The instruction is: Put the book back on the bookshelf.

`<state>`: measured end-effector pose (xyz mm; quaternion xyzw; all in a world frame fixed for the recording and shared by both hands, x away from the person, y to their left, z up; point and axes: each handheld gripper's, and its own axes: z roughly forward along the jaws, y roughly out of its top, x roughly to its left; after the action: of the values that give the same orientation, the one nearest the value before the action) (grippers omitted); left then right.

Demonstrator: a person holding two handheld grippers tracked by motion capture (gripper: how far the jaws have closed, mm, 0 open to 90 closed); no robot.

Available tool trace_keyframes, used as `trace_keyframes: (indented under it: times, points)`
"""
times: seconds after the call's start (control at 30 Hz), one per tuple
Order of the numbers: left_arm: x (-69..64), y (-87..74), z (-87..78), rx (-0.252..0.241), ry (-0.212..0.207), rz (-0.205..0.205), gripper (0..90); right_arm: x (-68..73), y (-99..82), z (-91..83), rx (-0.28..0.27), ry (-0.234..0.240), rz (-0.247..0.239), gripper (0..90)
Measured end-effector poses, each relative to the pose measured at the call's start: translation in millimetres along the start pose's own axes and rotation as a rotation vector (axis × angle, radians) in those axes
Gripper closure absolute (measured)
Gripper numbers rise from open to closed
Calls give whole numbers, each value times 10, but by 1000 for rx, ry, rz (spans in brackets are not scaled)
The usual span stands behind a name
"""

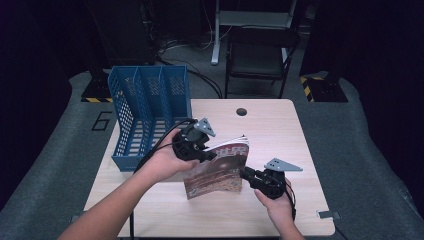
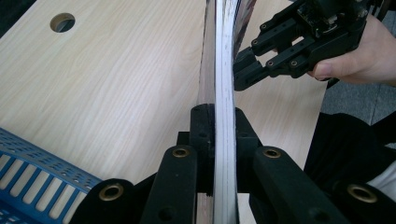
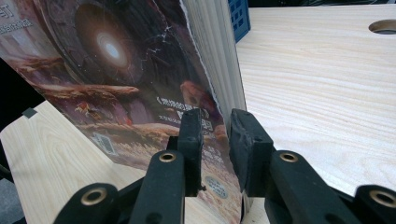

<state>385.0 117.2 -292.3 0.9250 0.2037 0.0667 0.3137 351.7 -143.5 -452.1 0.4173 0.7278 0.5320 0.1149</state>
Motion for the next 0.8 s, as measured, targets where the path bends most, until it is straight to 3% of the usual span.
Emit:
trace_keyframes:
  times: [0.4,0.57,0.8]
  points:
    - [39,24,-2,18,-6,-12,836,-13,-5,4,5,11,4,699]
    - [64,34,-1,18,5,-15,837,-21,-30,32,19,17,13,589]
    - [89,46,-3,15,3,-31,837,-37,-51,61,39,14,22,528]
